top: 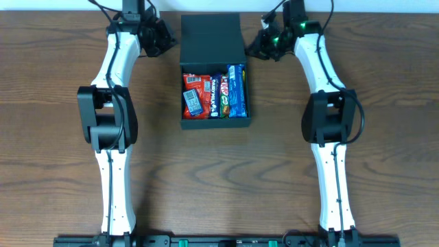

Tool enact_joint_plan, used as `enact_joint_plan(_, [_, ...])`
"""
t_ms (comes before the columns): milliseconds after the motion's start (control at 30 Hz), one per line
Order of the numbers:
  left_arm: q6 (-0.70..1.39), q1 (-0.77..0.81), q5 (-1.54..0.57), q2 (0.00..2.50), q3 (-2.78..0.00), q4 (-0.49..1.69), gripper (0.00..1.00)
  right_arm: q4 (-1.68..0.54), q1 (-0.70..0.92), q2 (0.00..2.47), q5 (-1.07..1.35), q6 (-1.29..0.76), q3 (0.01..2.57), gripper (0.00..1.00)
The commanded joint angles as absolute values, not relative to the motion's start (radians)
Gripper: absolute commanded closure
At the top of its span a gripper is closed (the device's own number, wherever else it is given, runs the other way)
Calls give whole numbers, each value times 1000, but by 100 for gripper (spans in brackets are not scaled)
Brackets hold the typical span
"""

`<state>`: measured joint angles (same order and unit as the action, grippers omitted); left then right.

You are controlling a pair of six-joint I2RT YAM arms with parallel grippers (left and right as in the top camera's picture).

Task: Pack container
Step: 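Move both grippers to the box lid behind the box, then swing the lid forward with both grippers to close the box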

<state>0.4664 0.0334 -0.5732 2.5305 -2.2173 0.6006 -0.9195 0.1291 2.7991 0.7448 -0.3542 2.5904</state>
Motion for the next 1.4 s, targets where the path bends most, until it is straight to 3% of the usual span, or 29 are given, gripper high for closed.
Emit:
enact_joint_plan(0, [442,41,-565,2547,-2246,606,94,-919,152,2823,775,-343,2590,98])
enact_joint_plan(200, [442,35,-527,2547,-2246,665,94,-920,158,2849,776,-344,2590,98])
enact_joint_plan(467, [369,31,-625,2547,-2246,661,94,-867,158,2849,824,-332,2590,98])
enact_joint_plan(1367, [451,9,-508,2533,-2247,694,94,-796,151,2849,1056,-141,2590,98])
